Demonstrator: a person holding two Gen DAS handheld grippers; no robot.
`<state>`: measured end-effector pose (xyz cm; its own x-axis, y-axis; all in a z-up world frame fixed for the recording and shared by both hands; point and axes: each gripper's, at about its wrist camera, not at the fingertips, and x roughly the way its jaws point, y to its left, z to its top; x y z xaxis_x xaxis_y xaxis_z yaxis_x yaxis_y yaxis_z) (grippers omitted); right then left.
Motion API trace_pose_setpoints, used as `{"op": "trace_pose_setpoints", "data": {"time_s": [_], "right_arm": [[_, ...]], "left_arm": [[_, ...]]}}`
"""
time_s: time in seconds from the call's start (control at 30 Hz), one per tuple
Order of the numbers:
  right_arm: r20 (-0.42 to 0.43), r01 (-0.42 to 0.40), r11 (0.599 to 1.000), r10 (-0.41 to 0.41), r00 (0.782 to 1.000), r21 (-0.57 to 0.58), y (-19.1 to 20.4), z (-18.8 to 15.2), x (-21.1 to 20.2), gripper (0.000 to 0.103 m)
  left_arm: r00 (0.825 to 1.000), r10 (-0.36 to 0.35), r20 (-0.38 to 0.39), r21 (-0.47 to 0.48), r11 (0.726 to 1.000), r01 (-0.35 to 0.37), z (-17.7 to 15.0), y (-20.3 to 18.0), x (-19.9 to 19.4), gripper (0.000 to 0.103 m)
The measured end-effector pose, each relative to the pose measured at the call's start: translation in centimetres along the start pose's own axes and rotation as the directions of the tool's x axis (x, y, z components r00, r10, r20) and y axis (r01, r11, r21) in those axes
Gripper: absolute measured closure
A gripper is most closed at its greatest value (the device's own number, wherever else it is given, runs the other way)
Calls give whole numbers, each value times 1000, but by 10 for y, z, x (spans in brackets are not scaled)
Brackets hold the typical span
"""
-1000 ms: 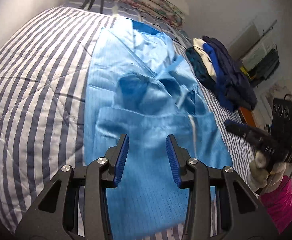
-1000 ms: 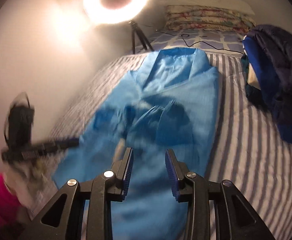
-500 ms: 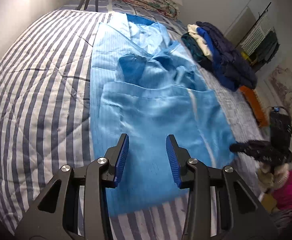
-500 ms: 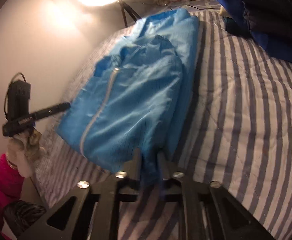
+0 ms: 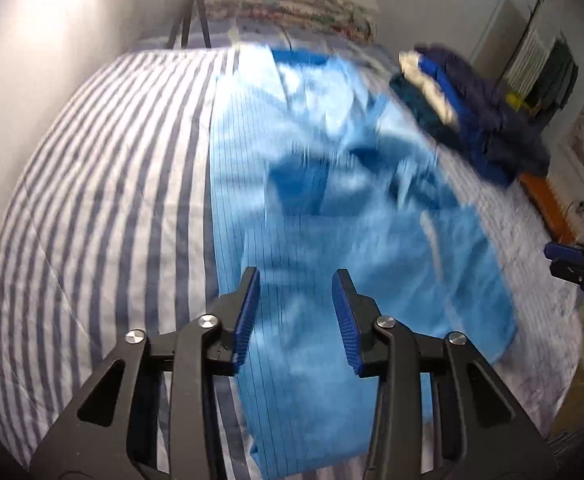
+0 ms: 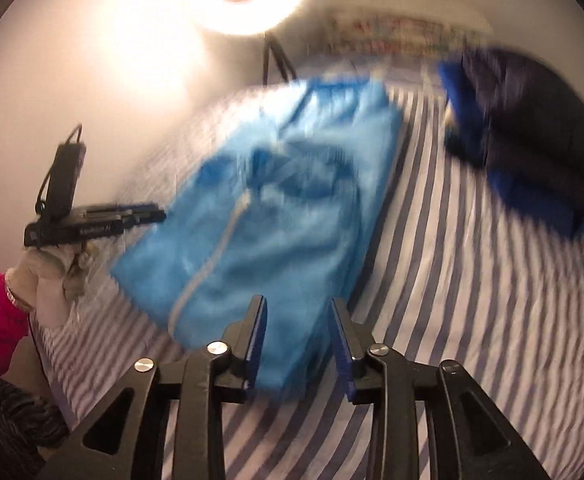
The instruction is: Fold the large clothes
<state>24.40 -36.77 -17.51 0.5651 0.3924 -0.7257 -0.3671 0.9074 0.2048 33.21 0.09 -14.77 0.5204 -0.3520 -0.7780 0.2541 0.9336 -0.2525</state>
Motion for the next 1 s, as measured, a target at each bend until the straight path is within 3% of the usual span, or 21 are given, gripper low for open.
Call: {"op": "trace_pose_setpoints", "data": {"time_s": [0.07,0.1,0.3,0.5,0.57,0.63,0.8,1.0], "right_arm": [[81,4,1000,-6,997,22,-10,23,-1,47],[105,0,1000,-3,994,31,-14,33,0,44],[124,-45,991,29,992,129,-57,109,51,44],[134,-82,971,53,990,223,-98,176,124,40],[131,-74,967,43,990,244,-107,191,145,34],[116,-73,961,44,992,267,-117,206,165,32],[100,-38,960,10,995,279,-129,243,206,32],[69,-27,949,6,998,313,-151,266,256,32]], "left_arm": [[1000,-7,26,-9,1000,7,20,5,-4,64],[999,-8,35,-12,1000,8,28,8,-4,64],[997,-49,65,-98,994,55,103,42,29,57],[993,-100,58,-183,977,110,169,73,93,56],[989,-138,44,-221,965,144,185,81,112,55],[987,-160,35,-246,955,163,201,87,131,46],[988,-151,33,-295,943,154,235,97,168,46],[991,-136,-9,-262,956,129,267,92,215,46]]}}
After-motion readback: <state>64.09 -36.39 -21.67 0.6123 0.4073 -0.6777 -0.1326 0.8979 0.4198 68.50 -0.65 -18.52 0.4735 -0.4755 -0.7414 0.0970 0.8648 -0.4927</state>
